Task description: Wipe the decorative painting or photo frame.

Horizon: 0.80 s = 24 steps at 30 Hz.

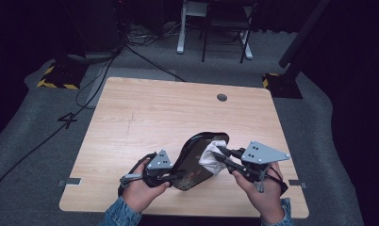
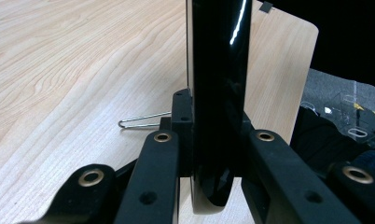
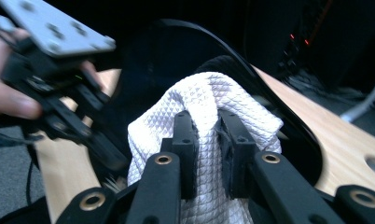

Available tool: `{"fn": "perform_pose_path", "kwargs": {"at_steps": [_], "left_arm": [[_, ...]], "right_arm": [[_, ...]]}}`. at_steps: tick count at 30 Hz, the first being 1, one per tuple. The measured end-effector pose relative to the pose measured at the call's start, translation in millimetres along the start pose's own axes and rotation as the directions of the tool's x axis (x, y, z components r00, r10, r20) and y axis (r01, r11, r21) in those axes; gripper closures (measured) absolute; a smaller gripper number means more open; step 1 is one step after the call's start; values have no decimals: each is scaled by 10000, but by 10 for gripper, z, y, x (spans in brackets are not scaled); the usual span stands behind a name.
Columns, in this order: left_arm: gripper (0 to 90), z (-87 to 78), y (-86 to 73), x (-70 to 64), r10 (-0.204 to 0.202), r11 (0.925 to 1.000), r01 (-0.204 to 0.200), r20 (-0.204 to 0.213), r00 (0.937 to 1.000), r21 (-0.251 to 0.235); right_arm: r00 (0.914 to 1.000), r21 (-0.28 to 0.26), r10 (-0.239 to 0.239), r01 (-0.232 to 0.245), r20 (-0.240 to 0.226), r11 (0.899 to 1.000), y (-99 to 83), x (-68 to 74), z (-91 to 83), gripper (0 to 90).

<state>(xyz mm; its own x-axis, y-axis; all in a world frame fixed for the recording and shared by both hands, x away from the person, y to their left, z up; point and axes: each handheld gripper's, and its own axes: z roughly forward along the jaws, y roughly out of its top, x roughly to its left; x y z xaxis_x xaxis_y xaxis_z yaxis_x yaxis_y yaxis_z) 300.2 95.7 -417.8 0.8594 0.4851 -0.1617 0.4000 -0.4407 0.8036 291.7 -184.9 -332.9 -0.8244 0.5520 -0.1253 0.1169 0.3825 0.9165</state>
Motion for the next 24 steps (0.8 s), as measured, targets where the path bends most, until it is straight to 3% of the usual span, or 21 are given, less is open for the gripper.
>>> {"fn": "perform_pose_path", "kwargs": {"at_steps": [4, 9, 24], "left_arm": [[798, 1, -2, 9, -64, 10000, 64, 30, 10000, -29], [799, 1, -3, 9, -52, 10000, 52, 35, 10000, -32], [797, 1, -1, 15, 38, 10000, -38, 95, 9999, -22]], "right_arm": [[9990, -154, -291, 287, -324, 9995, 101, 115, 106, 785], [9974, -43, -602, 601, -386, 9982, 172, 183, 240, 785], [9986, 424, -496, 503, -178, 9978, 88, 79, 301, 786]]}}
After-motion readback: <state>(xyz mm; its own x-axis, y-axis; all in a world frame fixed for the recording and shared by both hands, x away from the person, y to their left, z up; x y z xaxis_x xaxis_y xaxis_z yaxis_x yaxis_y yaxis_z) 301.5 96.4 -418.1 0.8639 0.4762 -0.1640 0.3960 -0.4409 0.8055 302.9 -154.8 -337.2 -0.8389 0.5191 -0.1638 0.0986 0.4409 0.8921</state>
